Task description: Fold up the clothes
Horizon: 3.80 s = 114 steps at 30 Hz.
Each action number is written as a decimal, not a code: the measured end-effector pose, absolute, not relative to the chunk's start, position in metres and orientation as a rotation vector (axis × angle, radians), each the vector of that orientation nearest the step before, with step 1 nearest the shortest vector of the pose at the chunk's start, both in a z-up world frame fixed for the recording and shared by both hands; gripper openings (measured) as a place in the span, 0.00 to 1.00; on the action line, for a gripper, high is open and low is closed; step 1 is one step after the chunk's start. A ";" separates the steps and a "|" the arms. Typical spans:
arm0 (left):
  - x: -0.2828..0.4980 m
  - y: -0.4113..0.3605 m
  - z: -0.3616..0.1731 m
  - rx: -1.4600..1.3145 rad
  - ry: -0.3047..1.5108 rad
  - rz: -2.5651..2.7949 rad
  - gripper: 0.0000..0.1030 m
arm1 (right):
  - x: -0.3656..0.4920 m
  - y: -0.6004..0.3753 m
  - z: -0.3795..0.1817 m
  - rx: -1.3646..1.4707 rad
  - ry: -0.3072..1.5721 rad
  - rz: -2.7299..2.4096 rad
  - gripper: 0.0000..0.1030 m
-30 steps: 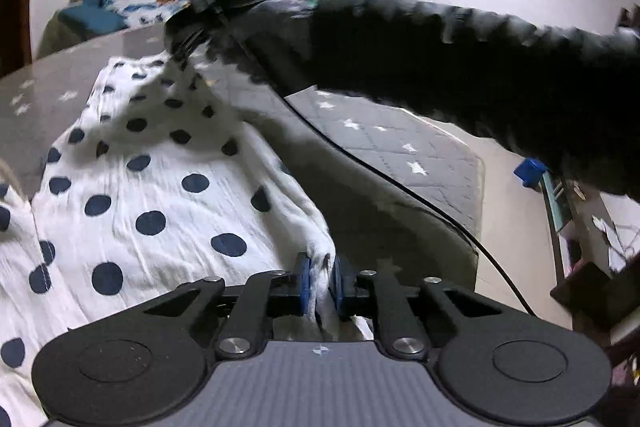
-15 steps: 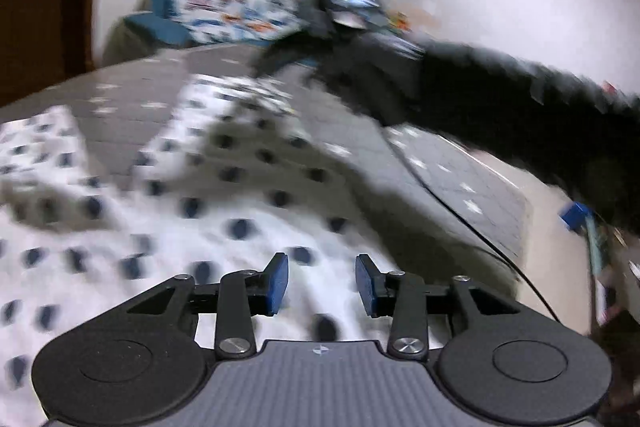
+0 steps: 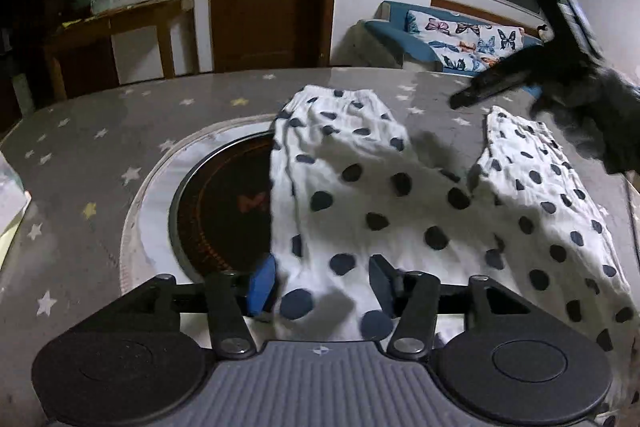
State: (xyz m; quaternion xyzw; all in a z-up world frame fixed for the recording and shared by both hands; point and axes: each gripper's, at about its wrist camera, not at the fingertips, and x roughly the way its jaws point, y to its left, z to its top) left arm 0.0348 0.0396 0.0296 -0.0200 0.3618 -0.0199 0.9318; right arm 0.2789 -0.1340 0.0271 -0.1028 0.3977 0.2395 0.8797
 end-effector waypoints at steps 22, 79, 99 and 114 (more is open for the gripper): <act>0.040 0.068 0.008 -0.044 0.805 -0.046 0.02 | 0.355 -0.040 -0.014 -0.373 0.753 0.353 0.00; 0.094 0.022 0.033 -0.092 0.771 -0.095 0.28 | 0.251 -0.261 -0.024 -0.102 0.816 0.282 0.38; 0.123 0.019 0.010 -0.038 0.777 -0.051 0.28 | 0.207 -0.288 -0.005 -0.206 0.714 0.219 0.41; 0.094 0.018 0.006 0.010 0.774 -0.068 0.28 | 0.112 -0.279 -0.015 -0.164 0.766 0.352 0.44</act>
